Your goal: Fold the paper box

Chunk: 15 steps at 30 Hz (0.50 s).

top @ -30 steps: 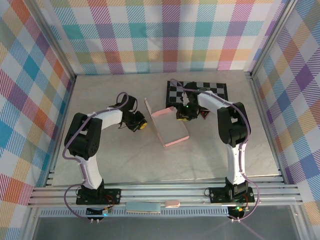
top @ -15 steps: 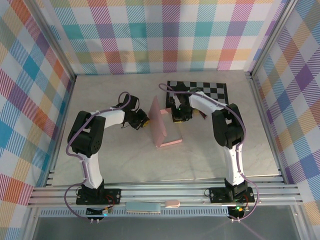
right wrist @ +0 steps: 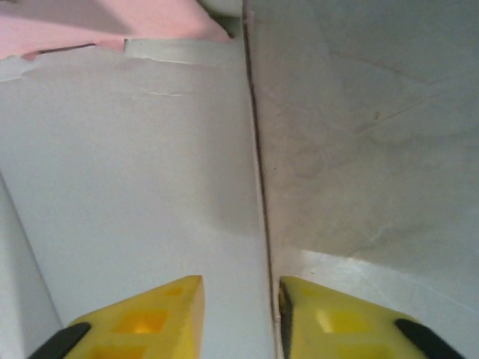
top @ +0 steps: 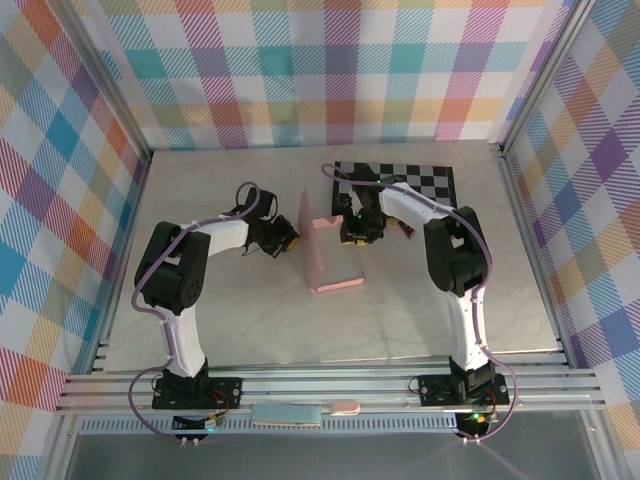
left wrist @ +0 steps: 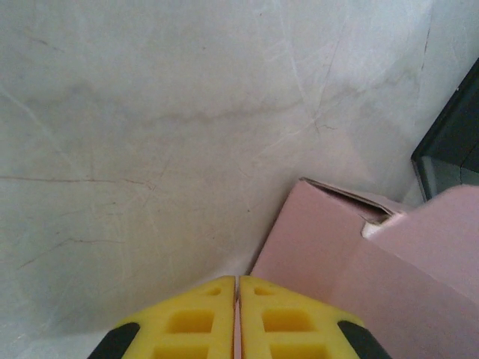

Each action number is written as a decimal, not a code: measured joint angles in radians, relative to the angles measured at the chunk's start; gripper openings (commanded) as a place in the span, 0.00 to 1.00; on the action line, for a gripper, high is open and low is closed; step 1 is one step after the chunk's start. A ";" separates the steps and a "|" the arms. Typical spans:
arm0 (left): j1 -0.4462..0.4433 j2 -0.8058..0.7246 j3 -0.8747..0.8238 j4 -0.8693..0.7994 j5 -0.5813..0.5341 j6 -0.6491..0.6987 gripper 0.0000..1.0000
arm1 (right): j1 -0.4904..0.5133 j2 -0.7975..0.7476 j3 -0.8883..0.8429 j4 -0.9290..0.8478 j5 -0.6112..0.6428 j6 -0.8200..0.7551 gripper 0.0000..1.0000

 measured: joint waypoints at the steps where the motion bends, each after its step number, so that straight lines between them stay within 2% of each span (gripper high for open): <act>1: 0.005 0.000 0.000 -0.001 0.002 0.005 0.10 | -0.010 0.000 0.006 -0.002 -0.005 0.000 0.39; 4: 0.024 0.000 0.006 -0.009 0.006 0.014 0.10 | -0.032 0.014 0.074 -0.018 -0.018 -0.001 0.45; 15: 0.050 0.063 0.112 -0.031 0.011 0.034 0.08 | -0.048 0.173 0.311 -0.054 -0.040 0.003 0.44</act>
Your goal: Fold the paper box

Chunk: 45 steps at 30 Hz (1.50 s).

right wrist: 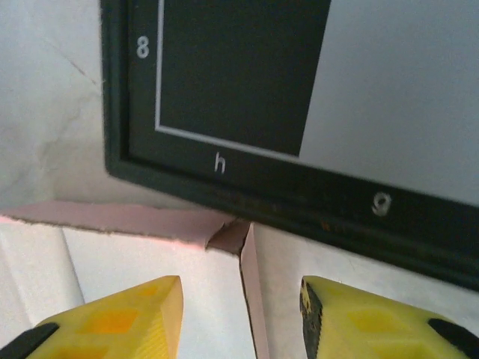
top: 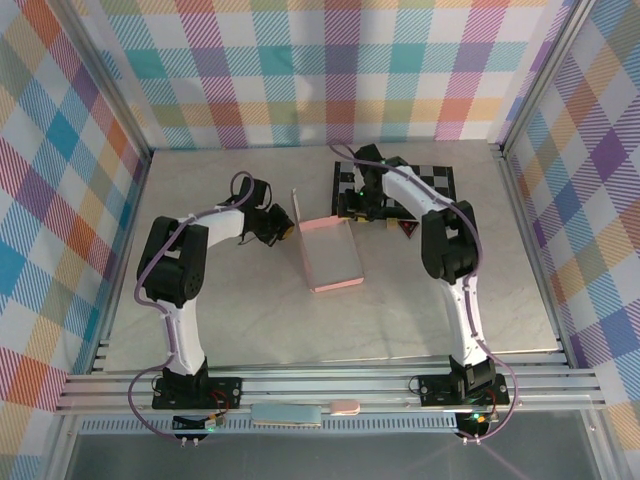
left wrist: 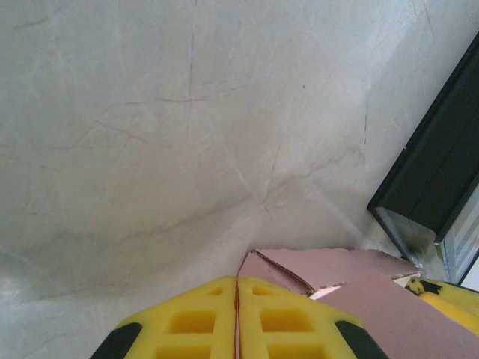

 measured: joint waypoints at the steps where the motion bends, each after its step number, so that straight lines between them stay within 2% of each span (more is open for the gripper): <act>1: 0.000 0.005 0.002 0.001 0.003 0.000 0.07 | 0.000 0.017 0.014 -0.003 -0.003 0.003 0.43; 8: 0.000 0.052 0.022 0.001 0.013 -0.001 0.06 | 0.003 0.041 0.030 -0.015 -0.034 0.030 0.38; 10: 0.000 0.054 0.031 0.002 0.014 -0.001 0.06 | 0.006 0.041 0.032 -0.014 -0.042 0.040 0.32; 14: 0.000 0.058 0.040 0.004 0.014 -0.005 0.06 | 0.015 0.041 0.036 -0.015 -0.048 0.048 0.28; 25: 0.001 0.069 0.047 0.014 0.027 -0.009 0.04 | 0.024 0.047 0.058 -0.034 -0.037 0.058 0.21; 45: 0.013 0.093 0.047 0.110 0.060 -0.053 0.04 | 0.064 0.093 0.130 -0.119 0.010 0.024 0.22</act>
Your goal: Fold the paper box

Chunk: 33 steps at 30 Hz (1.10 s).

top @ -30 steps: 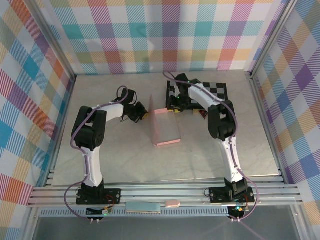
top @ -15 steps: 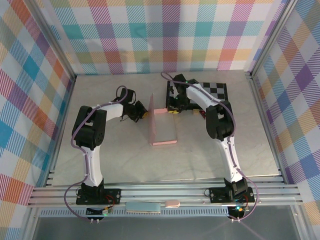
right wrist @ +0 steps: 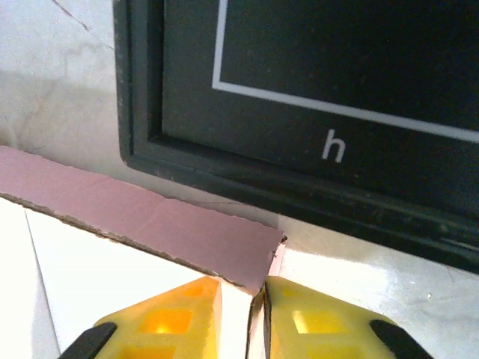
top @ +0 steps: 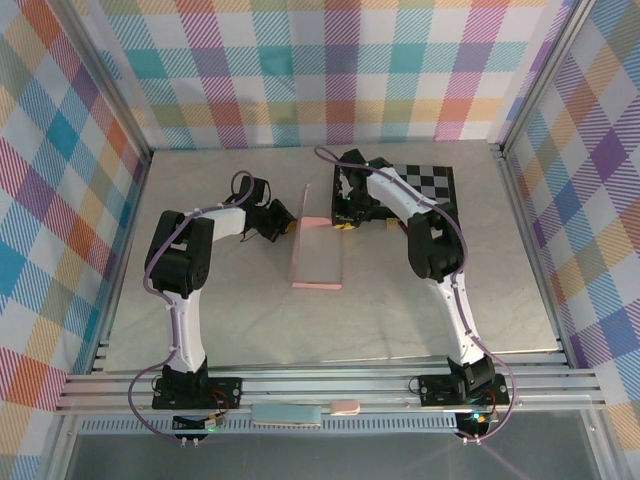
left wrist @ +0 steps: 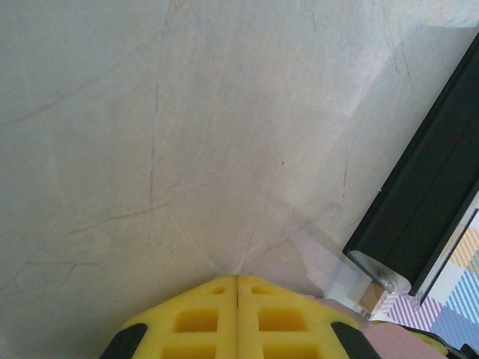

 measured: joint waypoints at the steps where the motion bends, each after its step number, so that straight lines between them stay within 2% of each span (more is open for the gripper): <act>1: 0.000 0.000 0.000 0.000 0.000 0.000 0.05 | 0.000 0.000 0.000 0.000 0.003 0.001 0.24; 7: 0.000 -0.001 0.000 -0.010 0.008 0.013 0.13 | 0.007 -0.050 -0.107 0.055 0.007 0.040 0.45; 12: 0.001 -0.022 -0.013 -0.047 0.005 0.038 0.27 | 0.008 -0.174 -0.290 0.097 0.011 0.084 0.53; 16: 0.006 -0.078 -0.029 -0.104 -0.014 0.066 0.34 | 0.005 -0.317 -0.437 0.140 0.008 0.138 0.53; 22: 0.006 -0.172 -0.025 -0.239 -0.093 0.132 0.35 | -0.002 -0.498 -0.572 0.192 0.023 0.211 0.46; 27: 0.006 -0.283 -0.024 -0.369 -0.190 0.177 0.32 | 0.015 -0.589 -0.550 0.201 0.071 0.246 0.43; 33: -0.017 -0.472 0.008 -0.531 -0.295 0.249 0.34 | 0.096 -0.590 -0.389 0.201 0.143 0.187 0.45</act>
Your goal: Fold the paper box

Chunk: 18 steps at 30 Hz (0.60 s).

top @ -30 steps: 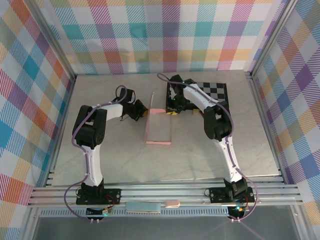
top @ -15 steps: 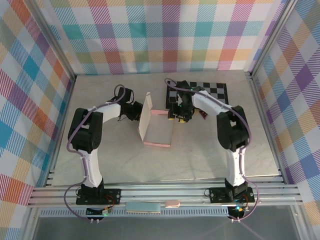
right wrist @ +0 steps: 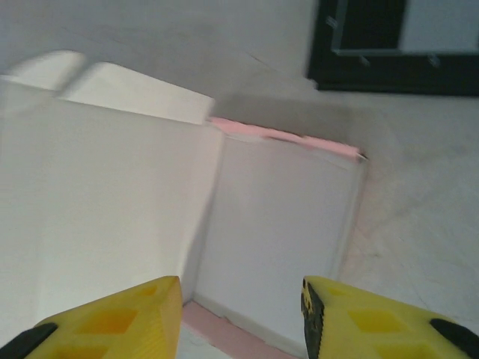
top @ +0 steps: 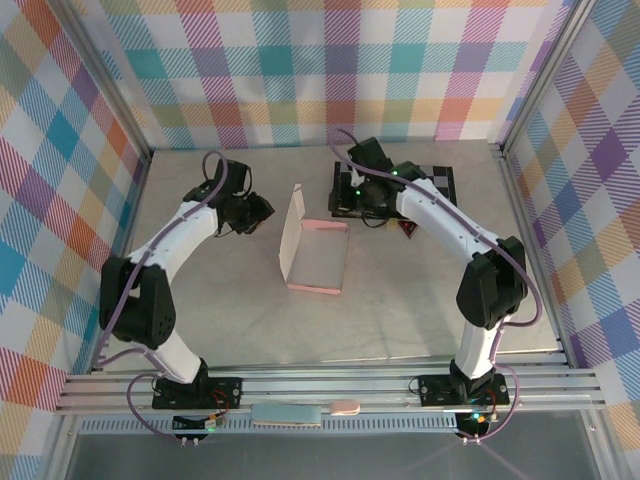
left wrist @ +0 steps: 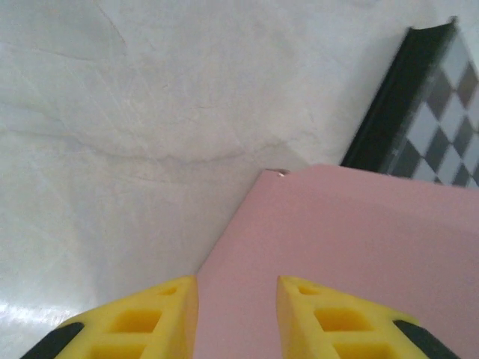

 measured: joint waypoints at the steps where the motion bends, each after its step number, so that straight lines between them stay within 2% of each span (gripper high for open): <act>1: -0.013 -0.021 0.025 -0.038 -0.015 0.019 0.35 | 0.010 0.010 0.040 -0.008 0.007 -0.014 0.45; 4: -0.069 -0.061 0.121 -0.147 -0.055 0.092 0.38 | 0.013 0.038 0.131 -0.012 0.032 -0.050 0.45; 9: -0.191 -0.083 0.285 -0.328 -0.107 0.232 0.43 | -0.004 0.055 0.152 -0.023 0.052 -0.071 0.45; 13: -0.267 -0.036 0.391 -0.456 -0.168 0.334 0.44 | -0.014 0.063 0.147 -0.028 0.050 -0.071 0.44; 18: -0.294 0.076 0.436 -0.524 -0.256 0.413 0.41 | -0.020 0.060 0.130 -0.027 0.048 -0.071 0.44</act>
